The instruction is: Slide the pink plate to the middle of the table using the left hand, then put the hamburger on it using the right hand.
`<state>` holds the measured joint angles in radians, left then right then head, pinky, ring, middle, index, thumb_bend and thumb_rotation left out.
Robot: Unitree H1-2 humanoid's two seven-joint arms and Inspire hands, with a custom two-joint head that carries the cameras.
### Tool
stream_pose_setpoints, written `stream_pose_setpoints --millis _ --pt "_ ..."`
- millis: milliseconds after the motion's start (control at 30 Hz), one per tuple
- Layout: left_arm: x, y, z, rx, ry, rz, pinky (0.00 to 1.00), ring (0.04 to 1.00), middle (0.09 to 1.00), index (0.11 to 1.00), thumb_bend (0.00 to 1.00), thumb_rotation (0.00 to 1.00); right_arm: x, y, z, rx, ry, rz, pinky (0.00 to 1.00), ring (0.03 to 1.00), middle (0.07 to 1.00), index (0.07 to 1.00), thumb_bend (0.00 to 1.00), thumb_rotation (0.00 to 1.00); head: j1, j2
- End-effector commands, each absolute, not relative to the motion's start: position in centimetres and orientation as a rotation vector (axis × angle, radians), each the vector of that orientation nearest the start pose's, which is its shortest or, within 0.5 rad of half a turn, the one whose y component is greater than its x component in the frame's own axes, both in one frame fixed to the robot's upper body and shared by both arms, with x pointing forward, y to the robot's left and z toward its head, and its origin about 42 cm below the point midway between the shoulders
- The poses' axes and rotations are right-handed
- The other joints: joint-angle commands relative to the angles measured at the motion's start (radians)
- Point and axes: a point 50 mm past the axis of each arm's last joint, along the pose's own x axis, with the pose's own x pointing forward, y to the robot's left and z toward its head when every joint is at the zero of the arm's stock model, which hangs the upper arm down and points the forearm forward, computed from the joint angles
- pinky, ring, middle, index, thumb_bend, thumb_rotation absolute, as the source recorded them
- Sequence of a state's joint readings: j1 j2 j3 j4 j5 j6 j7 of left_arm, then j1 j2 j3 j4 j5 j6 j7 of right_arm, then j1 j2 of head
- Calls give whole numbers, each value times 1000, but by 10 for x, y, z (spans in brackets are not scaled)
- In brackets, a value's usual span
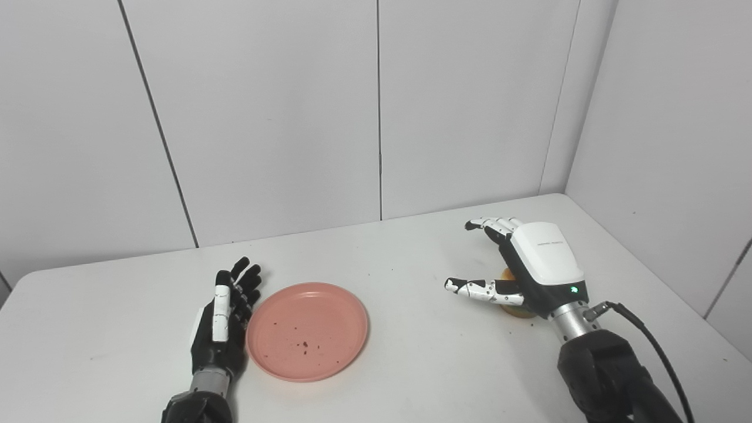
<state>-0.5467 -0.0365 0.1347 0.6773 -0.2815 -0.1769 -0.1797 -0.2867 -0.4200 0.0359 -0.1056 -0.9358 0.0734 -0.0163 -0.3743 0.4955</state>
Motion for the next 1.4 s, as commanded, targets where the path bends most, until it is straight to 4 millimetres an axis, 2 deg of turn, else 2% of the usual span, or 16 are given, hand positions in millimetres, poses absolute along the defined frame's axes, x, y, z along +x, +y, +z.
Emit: stream_pose_setpoints --millis 0,200,567,700,1000,1367 --pt "441 170 107 -334 -22 -169 977 932 874 856 956 847 375 -318 259 -1359 -399 -253 682 767 764 722 809 886 1 1" --pt "440 170 108 -336 -22 -168 968 928 869 853 964 842 391 -338 244 -1406 -319 -267 673 761 767 728 801 890 1 3" --pt "439 169 108 -348 -21 -175 997 939 875 859 960 838 407 -356 216 -1448 -202 -265 618 733 757 723 790 902 7 5" --pt "438 169 108 -343 -23 -176 994 940 873 861 954 846 412 -364 207 -1450 -156 -251 629 730 753 719 780 903 8 9" --pt "437 168 109 -344 -13 -176 984 933 866 856 962 836 415 -370 186 -1443 -68 -226 633 740 758 730 779 933 15 12" --pt "437 169 109 -341 -3 -179 975 934 868 855 957 829 419 -375 168 -1401 -31 -222 592 702 731 705 757 857 23 14"
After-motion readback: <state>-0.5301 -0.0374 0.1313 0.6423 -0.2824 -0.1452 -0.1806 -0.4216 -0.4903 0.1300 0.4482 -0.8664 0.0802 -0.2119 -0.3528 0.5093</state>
